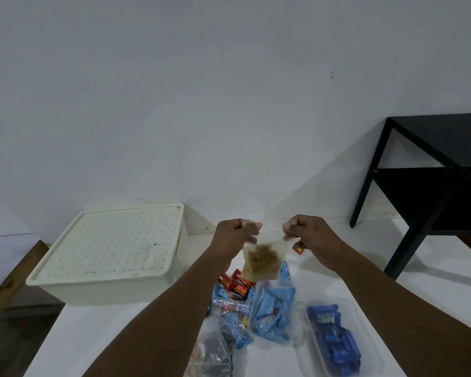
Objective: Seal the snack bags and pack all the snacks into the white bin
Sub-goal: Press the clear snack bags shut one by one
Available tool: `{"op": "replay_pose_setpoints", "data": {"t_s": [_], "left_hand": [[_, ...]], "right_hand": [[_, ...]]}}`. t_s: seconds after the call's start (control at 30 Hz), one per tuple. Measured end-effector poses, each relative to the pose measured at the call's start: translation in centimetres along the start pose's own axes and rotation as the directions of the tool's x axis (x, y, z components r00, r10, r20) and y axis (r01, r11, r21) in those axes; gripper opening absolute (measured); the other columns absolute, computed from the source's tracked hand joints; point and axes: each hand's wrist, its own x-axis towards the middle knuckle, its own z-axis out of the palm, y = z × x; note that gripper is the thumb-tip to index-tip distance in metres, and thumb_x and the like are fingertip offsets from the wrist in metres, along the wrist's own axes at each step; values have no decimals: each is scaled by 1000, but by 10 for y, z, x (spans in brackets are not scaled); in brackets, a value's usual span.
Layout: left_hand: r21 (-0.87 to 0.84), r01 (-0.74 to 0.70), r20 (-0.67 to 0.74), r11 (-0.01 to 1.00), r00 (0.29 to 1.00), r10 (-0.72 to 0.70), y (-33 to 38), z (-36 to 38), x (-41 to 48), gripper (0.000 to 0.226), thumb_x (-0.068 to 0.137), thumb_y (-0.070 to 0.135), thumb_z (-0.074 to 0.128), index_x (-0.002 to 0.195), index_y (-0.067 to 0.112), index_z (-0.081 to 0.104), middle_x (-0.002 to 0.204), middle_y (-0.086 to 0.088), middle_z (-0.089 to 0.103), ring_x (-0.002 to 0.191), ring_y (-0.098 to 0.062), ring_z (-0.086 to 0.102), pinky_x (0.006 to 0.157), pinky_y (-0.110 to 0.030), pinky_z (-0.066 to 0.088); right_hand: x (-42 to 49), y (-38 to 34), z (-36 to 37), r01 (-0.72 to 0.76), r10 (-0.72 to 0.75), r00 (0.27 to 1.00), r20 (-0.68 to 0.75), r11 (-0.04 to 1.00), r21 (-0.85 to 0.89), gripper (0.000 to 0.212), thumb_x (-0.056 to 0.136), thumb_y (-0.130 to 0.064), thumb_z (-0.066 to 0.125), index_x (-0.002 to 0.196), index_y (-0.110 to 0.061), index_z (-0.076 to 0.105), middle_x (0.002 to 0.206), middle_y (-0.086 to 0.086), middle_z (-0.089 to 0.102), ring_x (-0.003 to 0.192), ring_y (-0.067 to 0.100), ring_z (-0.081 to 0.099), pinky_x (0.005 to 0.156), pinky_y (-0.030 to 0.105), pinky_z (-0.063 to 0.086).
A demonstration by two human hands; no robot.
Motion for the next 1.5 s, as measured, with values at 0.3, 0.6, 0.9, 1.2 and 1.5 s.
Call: {"op": "replay_pose_setpoints", "data": {"t_s": [0.3,0.6,0.9,1.2,1.5], "left_hand": [[73,-10,46,997,999,6,10,3,0,16,81,28,79,89,15,77,80,4,76,61,-2,64,59,-19,42],[44,11,47,999,999,-13,7,6,2,10,82,29,76,78,20,77,82,1,75,62,-6,59,64,-27,40],[71,-56,50,996,997,52,9,3,5,11,83,28,76,82,17,77,74,4,74,56,-1,52,52,-14,43],[-92,61,8,994,998,-60,-1,5,2,12,80,33,79,82,22,80,91,-2,79,66,-8,62,67,-29,47],[-172,33,-26,985,999,-38,-1,1,-1,20,81,29,79,88,10,79,86,-8,77,68,-11,66,63,-24,51]], "right_hand": [[1,-2,-1,-28,29,999,-19,997,67,19,89,-26,66,71,-22,69,69,3,67,74,16,64,65,36,43],[8,-11,10,99,-100,995,-4,988,-118,20,88,-31,69,75,-16,72,61,-5,61,64,12,53,59,25,42],[5,-5,12,38,-38,999,-6,999,20,22,84,-36,72,89,-15,77,79,3,75,80,13,67,69,31,45],[4,-4,7,39,-29,994,-102,994,103,28,85,-29,72,88,-1,71,83,11,76,76,13,67,70,33,46],[1,-3,6,-4,15,998,-64,985,171,21,90,-32,66,86,-14,76,87,9,77,87,19,70,73,32,49]]}}
